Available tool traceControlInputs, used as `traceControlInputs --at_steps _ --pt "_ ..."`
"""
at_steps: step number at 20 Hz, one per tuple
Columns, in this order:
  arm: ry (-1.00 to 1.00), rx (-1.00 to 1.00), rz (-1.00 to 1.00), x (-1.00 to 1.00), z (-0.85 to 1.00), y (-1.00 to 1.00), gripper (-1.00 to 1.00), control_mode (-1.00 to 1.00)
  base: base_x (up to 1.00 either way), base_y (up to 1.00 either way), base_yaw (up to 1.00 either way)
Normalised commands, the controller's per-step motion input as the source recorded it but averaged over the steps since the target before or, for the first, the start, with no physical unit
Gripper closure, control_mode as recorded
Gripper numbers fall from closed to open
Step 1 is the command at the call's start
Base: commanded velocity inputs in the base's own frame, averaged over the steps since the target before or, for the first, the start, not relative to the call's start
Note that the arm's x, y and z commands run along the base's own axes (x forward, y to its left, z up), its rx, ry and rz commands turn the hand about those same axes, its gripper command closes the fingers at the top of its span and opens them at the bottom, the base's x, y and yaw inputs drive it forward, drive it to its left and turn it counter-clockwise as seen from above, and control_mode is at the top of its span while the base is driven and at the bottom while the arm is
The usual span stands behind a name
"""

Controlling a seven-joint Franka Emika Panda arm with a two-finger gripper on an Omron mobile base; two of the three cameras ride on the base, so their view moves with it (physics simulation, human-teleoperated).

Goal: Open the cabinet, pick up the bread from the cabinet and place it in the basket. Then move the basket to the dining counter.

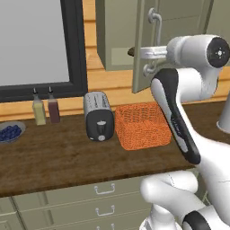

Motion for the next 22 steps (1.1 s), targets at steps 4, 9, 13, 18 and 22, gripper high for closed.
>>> traceControlInputs --at_steps 4,9,13,18,22 --pt "0.11 0.08 0.07 -1.0 0.0 -1.0 1.0 -1.0 0.0 0.0 0.0" --pt "0.11 0.04 0.06 -0.88 -0.07 -0.97 1.0 -1.0 0.0 0.0 0.0" --pt "0.07 0.01 0.0 -0.51 -0.01 -0.68 -1.0 -1.0 0.0 0.0 0.0" --pt "0.03 0.0 -0.02 -0.33 0.0 -0.02 -1.0 -1.0 0.0 0.0 0.0" --pt "0.0 -0.02 -0.16 -0.61 0.01 0.04 -1.0 -1.0 0.0 0.0 0.0"
